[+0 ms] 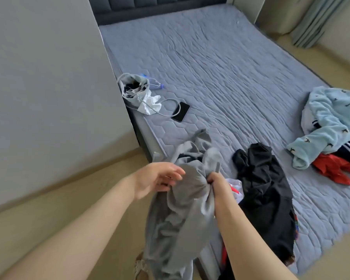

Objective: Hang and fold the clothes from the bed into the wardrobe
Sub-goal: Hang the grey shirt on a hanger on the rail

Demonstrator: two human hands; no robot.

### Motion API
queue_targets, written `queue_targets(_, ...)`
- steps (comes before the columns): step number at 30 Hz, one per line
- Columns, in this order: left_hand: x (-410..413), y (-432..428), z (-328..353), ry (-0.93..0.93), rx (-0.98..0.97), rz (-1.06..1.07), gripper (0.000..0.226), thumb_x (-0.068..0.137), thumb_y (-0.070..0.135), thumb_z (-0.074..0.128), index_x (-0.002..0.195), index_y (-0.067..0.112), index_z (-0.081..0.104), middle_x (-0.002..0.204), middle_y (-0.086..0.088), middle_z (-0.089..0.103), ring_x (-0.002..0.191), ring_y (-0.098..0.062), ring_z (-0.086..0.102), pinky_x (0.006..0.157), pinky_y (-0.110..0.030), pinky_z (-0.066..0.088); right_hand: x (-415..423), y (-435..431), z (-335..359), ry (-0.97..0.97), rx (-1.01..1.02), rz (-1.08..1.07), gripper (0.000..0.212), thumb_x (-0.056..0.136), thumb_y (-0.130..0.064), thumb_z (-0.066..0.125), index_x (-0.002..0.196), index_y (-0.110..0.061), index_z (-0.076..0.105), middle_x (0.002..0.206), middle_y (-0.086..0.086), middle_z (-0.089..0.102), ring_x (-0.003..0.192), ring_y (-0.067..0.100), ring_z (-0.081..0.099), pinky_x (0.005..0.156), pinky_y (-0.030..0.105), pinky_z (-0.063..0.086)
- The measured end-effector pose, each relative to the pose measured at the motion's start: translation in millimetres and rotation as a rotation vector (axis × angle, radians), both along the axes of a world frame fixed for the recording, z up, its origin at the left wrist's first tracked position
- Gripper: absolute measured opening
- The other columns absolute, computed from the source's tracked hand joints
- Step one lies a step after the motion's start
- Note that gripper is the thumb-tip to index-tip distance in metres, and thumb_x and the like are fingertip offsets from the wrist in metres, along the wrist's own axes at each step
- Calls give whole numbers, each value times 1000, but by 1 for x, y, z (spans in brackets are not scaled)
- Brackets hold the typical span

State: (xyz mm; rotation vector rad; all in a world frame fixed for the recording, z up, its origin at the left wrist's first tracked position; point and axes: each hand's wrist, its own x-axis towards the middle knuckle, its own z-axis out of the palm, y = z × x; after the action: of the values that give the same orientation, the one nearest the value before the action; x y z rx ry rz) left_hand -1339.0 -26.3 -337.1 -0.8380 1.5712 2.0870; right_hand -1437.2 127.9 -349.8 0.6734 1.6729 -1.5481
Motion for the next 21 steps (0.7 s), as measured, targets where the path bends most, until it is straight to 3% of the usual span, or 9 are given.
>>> queue_targets(2,11,-5,0,-97,-209,174,13,91,30,52,86,28,64,86,7,59,75,-7,51,65,-22,39,18,-12,15,-36,-40,7,42,75,6,39,38,-14,33,35,-2,31,32,14,34,41,19,30)
queue_targets(4,20,-6,3,-172,-250,293,16,88,39,56,95,25,60,95,1,58,84,-15,55,72,-25,46,34,-23,28,-75,-166,7,28,72,3,40,53,-15,31,51,2,34,46,18,35,52,25,30)
queue_targets(6,27,-10,12,-202,-40,402,27,83,49,60,89,22,63,82,-5,58,70,-19,59,62,-24,51,45,-32,43,-86,-300,93,18,69,0,43,58,-13,39,60,5,41,53,23,42,57,26,37)
queue_targets(8,31,-15,26,-179,223,514,33,83,50,59,67,21,67,60,-1,58,55,-13,58,51,-21,48,54,-39,59,-86,-408,211,16,66,-5,47,52,-8,52,56,9,53,49,24,51,52,22,45)
queue_targets(10,35,-21,35,-96,353,676,38,91,34,53,58,17,63,47,3,55,45,-7,57,46,-16,47,61,-44,73,-60,-485,319,25,69,-7,45,46,-7,56,50,9,54,42,21,52,47,20,44)
queue_targets(12,41,-28,42,-55,351,768,43,97,16,39,58,10,54,38,2,51,34,-8,54,37,-12,44,67,-47,85,-19,-505,381,26,66,-9,43,44,-8,58,48,8,55,41,20,53,47,19,44)
queue_targets(16,54,-39,68,43,104,765,30,98,15,35,72,11,48,36,3,56,32,-10,55,31,-15,42,67,-48,99,79,-478,445,33,76,-24,45,53,-11,66,60,7,63,52,21,61,55,22,48)
queue_targets(18,57,-42,84,120,92,753,27,96,14,41,74,10,56,45,-3,62,43,-14,61,36,-18,46,64,-51,98,109,-483,419,42,84,-32,48,51,-17,67,60,1,65,54,16,63,56,24,46)
queue_targets(21,64,-47,105,293,-11,612,34,88,2,38,74,14,67,60,-6,67,54,-15,66,49,-20,50,67,-62,104,98,-521,379,40,85,-50,56,64,-22,77,76,2,73,66,16,70,58,25,51)
